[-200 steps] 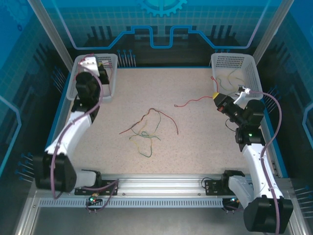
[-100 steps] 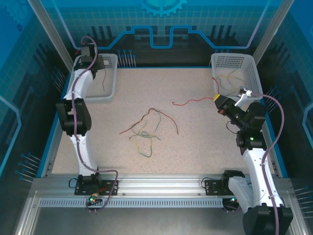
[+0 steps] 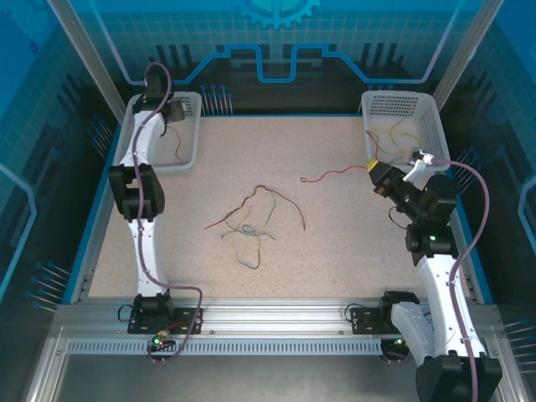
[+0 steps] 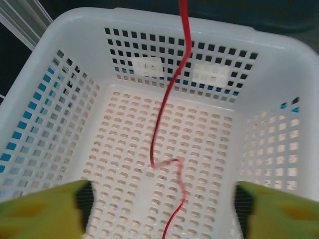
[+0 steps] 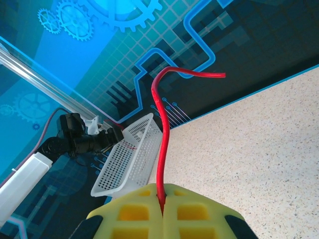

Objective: Untangle the cables

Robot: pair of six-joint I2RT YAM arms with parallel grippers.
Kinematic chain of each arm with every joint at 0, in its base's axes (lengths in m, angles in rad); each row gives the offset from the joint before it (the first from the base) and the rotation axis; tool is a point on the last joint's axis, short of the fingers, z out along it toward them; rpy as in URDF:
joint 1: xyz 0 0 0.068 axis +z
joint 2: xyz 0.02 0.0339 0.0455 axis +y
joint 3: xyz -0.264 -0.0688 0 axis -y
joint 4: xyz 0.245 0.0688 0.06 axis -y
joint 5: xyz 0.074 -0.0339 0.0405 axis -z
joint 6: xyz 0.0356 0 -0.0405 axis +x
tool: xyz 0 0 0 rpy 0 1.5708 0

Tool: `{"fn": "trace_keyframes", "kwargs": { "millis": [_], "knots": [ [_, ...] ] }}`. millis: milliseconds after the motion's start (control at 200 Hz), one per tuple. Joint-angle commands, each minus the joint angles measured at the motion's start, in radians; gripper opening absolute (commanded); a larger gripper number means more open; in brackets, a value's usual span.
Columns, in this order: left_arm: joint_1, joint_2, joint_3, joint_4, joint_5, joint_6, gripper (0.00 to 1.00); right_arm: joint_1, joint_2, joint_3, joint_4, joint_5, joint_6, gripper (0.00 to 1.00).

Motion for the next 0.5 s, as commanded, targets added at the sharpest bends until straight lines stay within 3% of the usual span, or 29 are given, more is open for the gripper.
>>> {"fn": "trace_keyframes", "kwargs": {
  "millis": [0,195,340,495],
  "knots": [
    [-0.031,-0.071,0.046,-0.074,-0.025,-0.003,0.98,0.005,-0.005,0.036,0.010,0.007,-0.002,0.00],
    [-0.049,-0.150,-0.023,-0.149,-0.082,0.022,0.97,0.010,-0.030,0.025,-0.001,0.023,-0.008,0.00],
    [-0.106,-0.344,-0.308,-0.032,-0.091,0.026,0.79,0.026,-0.016,0.035,-0.018,0.019,-0.019,0.00],
    [-0.198,-0.622,-0.643,0.173,-0.020,-0.011,0.77,0.096,0.010,0.051,-0.012,0.044,-0.043,0.00]
  ]
}}
